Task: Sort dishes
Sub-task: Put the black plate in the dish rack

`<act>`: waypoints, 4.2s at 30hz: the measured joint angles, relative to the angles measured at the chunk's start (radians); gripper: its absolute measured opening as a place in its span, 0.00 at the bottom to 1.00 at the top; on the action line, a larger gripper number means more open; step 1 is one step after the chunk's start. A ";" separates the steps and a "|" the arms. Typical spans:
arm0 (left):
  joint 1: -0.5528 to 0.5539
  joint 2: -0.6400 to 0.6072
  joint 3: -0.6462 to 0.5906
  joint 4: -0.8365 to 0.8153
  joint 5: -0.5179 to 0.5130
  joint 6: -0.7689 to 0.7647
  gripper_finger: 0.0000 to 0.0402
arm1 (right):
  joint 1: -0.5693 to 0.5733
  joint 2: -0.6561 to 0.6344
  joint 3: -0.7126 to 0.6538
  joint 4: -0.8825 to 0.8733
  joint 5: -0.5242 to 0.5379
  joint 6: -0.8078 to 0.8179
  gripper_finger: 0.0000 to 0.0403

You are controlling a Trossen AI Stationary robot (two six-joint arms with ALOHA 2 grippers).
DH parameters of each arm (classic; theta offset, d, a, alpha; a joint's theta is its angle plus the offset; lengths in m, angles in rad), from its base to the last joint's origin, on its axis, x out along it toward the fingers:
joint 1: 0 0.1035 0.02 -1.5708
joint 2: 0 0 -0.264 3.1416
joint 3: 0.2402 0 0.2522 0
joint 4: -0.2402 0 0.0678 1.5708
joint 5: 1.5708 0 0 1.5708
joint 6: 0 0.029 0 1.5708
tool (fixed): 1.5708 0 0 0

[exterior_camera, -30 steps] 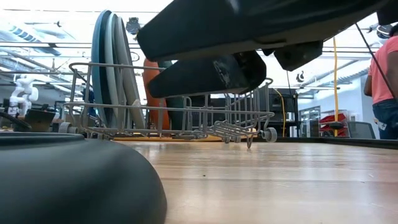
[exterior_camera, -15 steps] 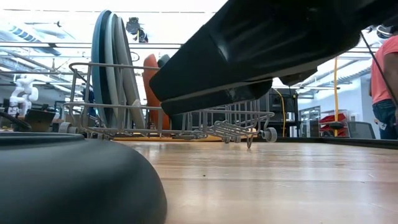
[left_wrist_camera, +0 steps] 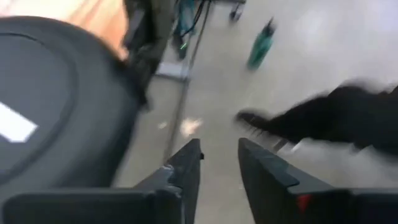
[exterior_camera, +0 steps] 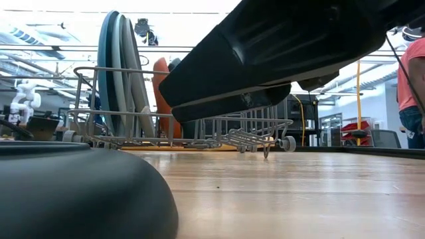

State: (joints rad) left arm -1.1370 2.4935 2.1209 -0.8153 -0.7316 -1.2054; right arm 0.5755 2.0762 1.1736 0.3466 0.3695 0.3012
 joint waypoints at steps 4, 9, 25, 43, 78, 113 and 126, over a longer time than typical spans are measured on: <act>0.010 0.001 0.007 -0.165 0.083 0.041 0.17 | 0.000 0.000 0.000 0.000 0.001 0.001 0.74; 0.014 0.001 0.008 -0.291 0.099 0.039 0.02 | 0.000 0.000 0.000 0.001 0.008 0.008 0.74; -0.030 0.004 0.008 -0.096 0.099 -0.222 0.01 | -0.002 0.000 0.000 -0.023 0.022 0.062 0.74; -0.046 0.150 0.006 0.363 -0.244 -0.936 0.62 | -0.011 0.004 0.000 0.000 0.026 0.106 0.74; -0.109 0.255 -0.047 0.388 -0.788 -0.908 0.58 | -0.011 0.004 0.000 0.002 0.049 0.132 0.74; -0.111 0.253 -0.121 0.475 -0.766 -0.768 0.42 | -0.066 0.087 0.000 0.023 0.109 0.129 0.74; -0.069 0.253 -0.121 0.609 -0.749 -0.829 0.57 | -0.076 0.112 0.002 0.071 0.067 0.140 0.74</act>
State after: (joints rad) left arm -1.2057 2.7468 1.9999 -0.2059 -1.4808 -2.0348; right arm 0.4998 2.1880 1.1751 0.4172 0.4364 0.4409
